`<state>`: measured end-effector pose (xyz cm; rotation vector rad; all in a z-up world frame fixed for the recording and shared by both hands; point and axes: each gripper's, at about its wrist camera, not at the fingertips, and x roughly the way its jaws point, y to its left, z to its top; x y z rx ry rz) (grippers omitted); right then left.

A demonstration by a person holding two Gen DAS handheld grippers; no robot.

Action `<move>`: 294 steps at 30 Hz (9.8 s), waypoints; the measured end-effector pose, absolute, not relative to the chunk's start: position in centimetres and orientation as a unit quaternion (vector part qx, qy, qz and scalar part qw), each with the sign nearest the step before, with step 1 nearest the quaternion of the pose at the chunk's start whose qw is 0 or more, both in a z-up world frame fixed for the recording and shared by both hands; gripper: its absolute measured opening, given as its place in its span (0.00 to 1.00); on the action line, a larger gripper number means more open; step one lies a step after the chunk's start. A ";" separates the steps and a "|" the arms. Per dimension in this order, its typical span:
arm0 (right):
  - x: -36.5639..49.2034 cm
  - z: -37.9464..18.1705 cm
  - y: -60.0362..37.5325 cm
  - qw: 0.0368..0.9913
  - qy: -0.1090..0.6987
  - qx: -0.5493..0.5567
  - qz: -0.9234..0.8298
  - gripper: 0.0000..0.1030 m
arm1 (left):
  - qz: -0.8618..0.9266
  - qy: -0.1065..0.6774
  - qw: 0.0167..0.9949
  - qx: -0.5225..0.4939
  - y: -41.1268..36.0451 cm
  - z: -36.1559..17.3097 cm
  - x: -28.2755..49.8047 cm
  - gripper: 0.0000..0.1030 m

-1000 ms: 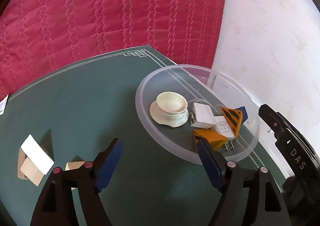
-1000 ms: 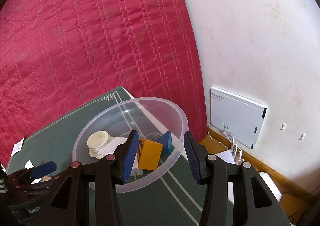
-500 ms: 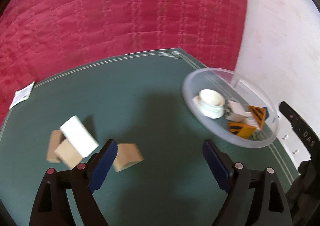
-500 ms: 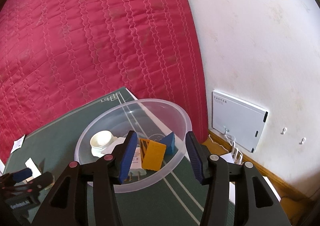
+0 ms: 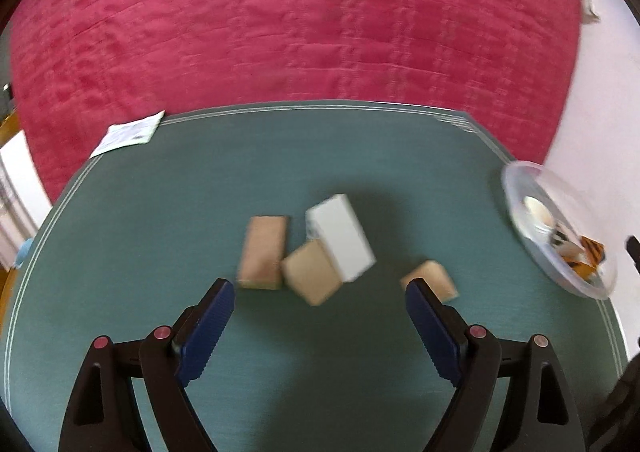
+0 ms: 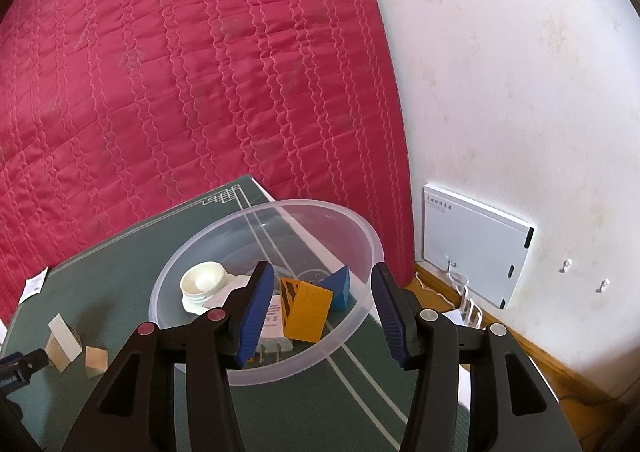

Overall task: Organize rigid objects
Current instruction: 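Move the left gripper to the brown wooden bar and grasp it, then grasp the white rectangular block with the right gripper while the left gripper holds the brown bar, then carry the white block into the clear bowl and open the right gripper, then carry the brown wooden bar into the clear bowl and open the left gripper, then move the left gripper to the tan wooden cube and grasp it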

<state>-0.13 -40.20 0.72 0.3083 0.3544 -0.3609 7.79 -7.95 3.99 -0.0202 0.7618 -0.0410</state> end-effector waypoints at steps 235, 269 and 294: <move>-2.4 0.9 -39.6 0.965 0.182 0.121 -0.142 0.41 | -0.266 0.386 0.883 0.025 -25.5 6.2 9.1 0.28; -2.6 1.0 -39.4 0.967 0.174 0.117 -0.141 0.46 | -0.125 0.373 0.919 -0.007 -15.7 3.5 7.8 0.75; -2.8 1.6 -38.5 0.973 0.163 0.091 -0.137 0.49 | -0.001 0.410 0.911 -0.042 -8.6 0.8 11.3 0.65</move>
